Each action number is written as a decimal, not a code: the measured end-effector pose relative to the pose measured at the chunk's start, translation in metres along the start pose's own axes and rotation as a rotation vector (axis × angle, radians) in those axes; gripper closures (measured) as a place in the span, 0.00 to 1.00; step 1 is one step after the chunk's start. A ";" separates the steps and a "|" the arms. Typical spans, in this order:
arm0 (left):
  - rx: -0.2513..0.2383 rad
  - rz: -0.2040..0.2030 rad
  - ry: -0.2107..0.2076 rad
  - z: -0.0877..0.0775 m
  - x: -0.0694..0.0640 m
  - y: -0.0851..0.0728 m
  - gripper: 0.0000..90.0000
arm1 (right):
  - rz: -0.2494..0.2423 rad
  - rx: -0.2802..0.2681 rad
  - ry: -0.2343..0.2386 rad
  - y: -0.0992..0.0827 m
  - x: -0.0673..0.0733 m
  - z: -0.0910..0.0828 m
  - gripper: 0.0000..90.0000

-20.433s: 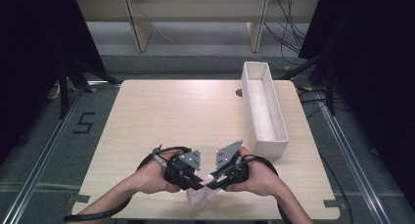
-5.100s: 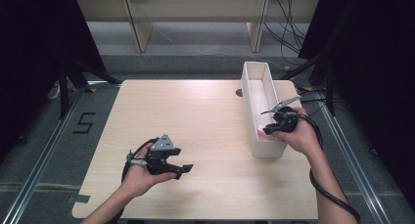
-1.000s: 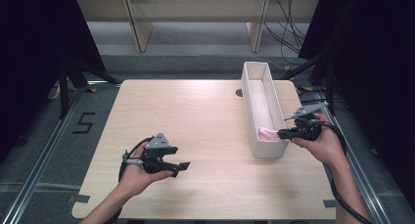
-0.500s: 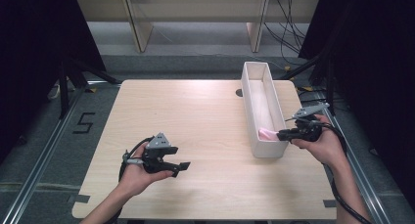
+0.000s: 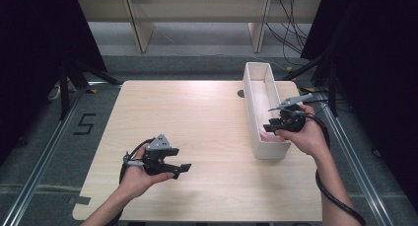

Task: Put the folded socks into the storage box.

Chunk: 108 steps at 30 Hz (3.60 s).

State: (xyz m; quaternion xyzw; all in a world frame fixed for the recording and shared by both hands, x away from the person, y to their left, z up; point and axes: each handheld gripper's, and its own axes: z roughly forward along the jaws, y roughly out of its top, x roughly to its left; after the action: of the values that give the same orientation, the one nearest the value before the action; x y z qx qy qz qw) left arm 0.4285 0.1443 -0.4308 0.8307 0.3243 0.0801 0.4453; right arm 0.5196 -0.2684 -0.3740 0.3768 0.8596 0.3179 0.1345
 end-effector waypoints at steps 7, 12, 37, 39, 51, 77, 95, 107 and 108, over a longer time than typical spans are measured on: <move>-0.002 -0.001 0.003 -0.001 0.002 0.000 0.30 | 0.030 0.093 -0.016 -0.003 -0.004 0.013 0.70; 0.000 -0.003 -0.002 0.000 0.000 0.001 0.30 | 0.070 0.155 -0.009 -0.005 -0.005 0.022 0.70; 0.007 -0.002 -0.006 0.004 -0.001 0.001 0.30 | -0.100 0.038 0.143 -0.028 -0.015 -0.006 0.91; 0.006 -0.001 -0.008 0.003 -0.002 0.001 0.30 | -0.091 0.036 0.143 -0.028 -0.013 -0.005 0.91; 0.006 -0.001 -0.009 0.004 -0.002 0.002 0.30 | -0.048 0.034 0.166 -0.026 -0.016 -0.005 0.85; 0.004 -0.005 -0.006 0.004 -0.002 0.002 0.30 | 0.191 0.024 0.249 -0.025 -0.023 -0.010 0.91; -0.004 -0.015 0.002 0.001 0.002 0.001 0.30 | 0.185 -0.049 0.164 -0.023 -0.016 -0.021 0.75; -0.001 -0.014 0.004 0.002 0.001 0.001 0.30 | 0.150 -0.066 0.027 -0.017 -0.018 -0.013 0.69; -0.004 -0.019 -0.004 0.003 0.001 0.001 0.30 | 0.139 -0.069 0.019 -0.015 -0.018 -0.010 0.69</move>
State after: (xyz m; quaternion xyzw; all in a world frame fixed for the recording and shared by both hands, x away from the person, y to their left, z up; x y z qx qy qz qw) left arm 0.4309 0.1425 -0.4319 0.8269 0.3312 0.0747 0.4482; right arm 0.5186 -0.2934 -0.3766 0.4276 0.8212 0.3592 0.1169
